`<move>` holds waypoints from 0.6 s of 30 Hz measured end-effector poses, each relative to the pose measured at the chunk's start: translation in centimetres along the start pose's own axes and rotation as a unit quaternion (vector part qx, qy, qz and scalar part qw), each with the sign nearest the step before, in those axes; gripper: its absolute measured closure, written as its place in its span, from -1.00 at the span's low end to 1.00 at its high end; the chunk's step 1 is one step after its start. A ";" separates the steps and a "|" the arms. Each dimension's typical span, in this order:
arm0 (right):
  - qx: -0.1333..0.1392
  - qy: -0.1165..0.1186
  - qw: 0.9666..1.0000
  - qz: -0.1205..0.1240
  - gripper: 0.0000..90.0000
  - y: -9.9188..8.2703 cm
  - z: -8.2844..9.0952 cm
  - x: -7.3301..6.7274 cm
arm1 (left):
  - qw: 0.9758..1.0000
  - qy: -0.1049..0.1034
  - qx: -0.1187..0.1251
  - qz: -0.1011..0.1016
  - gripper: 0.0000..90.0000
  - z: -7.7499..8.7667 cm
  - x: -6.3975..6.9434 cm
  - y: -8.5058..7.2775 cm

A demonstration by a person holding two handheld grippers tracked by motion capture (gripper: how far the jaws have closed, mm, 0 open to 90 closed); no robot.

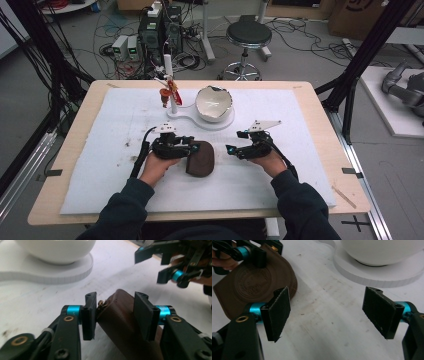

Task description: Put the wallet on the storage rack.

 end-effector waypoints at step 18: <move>-0.014 0.108 0.993 0.037 -0.22 0.8 -3.7 -4.1 | 1.000 -0.022 -0.017 0.005 0.33 -1.4 1.0 0.4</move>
Point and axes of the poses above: each handheld gripper's, and its own axes: z roughly backward along the jaws, y roughly out of its top, x roughly to its right, the point moved 9 cm from there along -z, roughly forward along the jaws, and after that the axes turned 9 degrees about z, right-handed, at the moved point
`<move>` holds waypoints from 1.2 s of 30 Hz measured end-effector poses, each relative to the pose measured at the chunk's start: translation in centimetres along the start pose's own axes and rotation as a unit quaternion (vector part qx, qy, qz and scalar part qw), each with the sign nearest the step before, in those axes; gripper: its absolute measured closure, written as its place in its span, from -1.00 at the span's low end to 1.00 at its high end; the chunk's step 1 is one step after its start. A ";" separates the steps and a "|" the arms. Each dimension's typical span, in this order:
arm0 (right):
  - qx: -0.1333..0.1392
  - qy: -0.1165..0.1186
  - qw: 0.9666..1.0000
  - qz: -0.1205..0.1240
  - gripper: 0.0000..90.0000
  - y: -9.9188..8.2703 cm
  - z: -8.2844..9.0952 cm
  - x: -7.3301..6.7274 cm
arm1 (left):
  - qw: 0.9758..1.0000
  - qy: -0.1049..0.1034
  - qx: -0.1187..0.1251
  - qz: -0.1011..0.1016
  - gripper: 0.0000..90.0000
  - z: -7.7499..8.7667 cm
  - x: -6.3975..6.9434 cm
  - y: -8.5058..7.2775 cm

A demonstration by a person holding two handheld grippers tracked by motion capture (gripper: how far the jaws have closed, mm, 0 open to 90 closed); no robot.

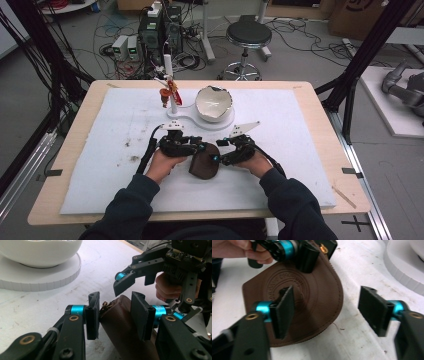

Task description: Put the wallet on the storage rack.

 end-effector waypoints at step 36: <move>-0.018 0.001 0.998 0.061 0.19 0.0 0.4 -0.9 | 0.998 -0.012 -0.022 0.052 0.00 2.6 -0.9 -1.6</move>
Point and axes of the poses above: each handheld gripper's, and its own axes: z roughly backward along the jaws, y roughly out of its top, x roughly to its right, the point moved 9 cm from there along -z, roughly forward along the jaws, and after that the axes turned 9 degrees about z, right-handed, at the moved point
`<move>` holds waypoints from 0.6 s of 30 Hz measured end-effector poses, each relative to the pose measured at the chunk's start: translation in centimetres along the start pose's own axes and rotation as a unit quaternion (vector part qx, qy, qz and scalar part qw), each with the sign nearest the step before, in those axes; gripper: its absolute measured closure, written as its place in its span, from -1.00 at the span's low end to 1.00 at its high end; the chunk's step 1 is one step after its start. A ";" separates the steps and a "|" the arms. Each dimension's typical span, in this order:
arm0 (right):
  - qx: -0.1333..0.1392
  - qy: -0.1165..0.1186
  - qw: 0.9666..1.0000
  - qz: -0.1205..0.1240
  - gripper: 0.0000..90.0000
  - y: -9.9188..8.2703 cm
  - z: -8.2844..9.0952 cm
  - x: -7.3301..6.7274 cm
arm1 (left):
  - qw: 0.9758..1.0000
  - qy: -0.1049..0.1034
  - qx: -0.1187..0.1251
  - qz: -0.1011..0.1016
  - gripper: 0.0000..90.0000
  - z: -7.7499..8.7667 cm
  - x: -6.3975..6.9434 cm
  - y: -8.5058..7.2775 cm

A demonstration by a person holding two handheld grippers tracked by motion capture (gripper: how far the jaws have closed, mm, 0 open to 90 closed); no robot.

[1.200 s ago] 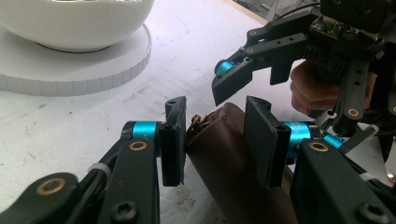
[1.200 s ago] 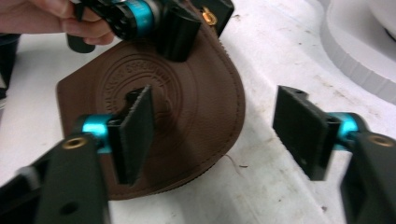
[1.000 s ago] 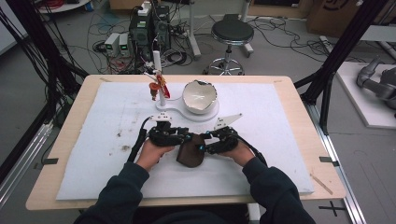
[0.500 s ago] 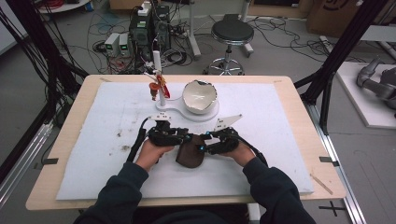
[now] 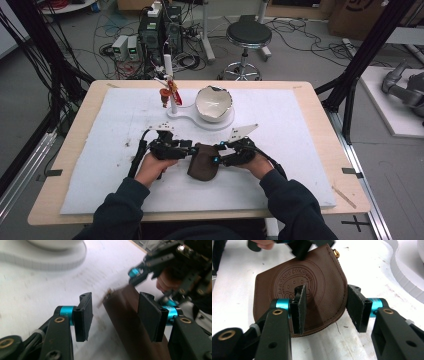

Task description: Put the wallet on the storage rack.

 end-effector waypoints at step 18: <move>-0.001 -0.006 1.000 0.005 0.16 0.1 0.2 0.0 | 0.996 -0.058 -0.064 -0.001 0.09 0.0 1.4 -3.5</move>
Point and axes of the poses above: each handheld gripper's, and its own axes: z roughly backward along the jaws, y roughly out of its top, x roughly to its right, the point moved 9 cm from there along -z, roughly forward along the jaws, and after that the axes turned 9 degrees about z, right-handed, at the moved point
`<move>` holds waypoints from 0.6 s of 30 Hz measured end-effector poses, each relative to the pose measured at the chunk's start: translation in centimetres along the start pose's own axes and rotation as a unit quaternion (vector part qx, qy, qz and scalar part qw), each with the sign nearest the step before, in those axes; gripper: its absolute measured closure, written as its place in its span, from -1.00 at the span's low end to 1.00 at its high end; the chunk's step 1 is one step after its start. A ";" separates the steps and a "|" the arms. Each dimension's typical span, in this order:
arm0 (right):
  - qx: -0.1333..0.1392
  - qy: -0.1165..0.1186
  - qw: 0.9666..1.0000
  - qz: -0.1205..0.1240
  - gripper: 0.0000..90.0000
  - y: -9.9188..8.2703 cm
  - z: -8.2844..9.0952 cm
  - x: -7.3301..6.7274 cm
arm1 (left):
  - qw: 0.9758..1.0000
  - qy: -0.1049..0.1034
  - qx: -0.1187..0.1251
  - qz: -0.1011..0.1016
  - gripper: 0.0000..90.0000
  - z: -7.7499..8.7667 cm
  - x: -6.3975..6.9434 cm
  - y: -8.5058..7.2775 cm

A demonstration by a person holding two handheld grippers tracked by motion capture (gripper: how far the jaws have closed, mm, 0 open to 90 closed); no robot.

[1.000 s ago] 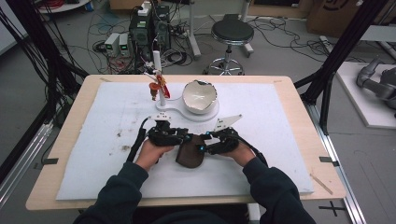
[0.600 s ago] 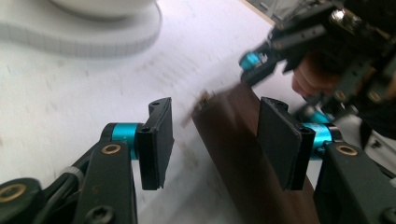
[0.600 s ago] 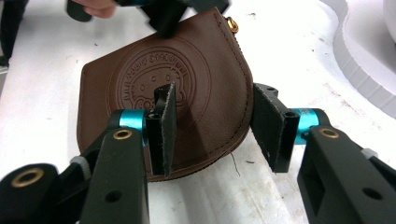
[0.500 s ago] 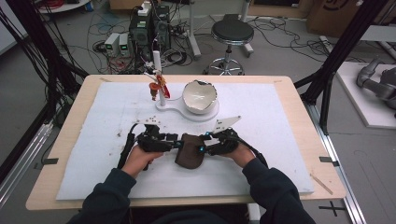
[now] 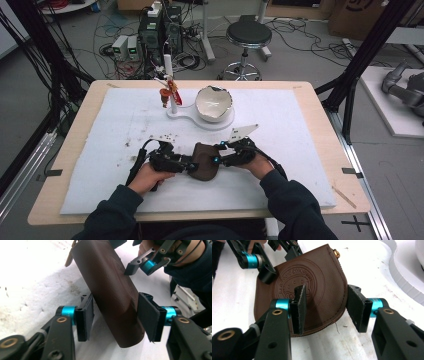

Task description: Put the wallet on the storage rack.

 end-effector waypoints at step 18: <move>0.068 0.092 0.991 -0.068 0.16 0.6 0.4 0.1 | 0.996 0.009 0.038 -0.085 0.38 0.9 0.7 3.0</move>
Point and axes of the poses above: each handheld gripper's, and its own axes: z roughly backward along the jaws, y roughly out of its top, x roughly to its right, the point moved 9 cm from there along -z, roughly forward along the jaws, and after that the axes turned 9 degrees about z, right-handed, at the moved point
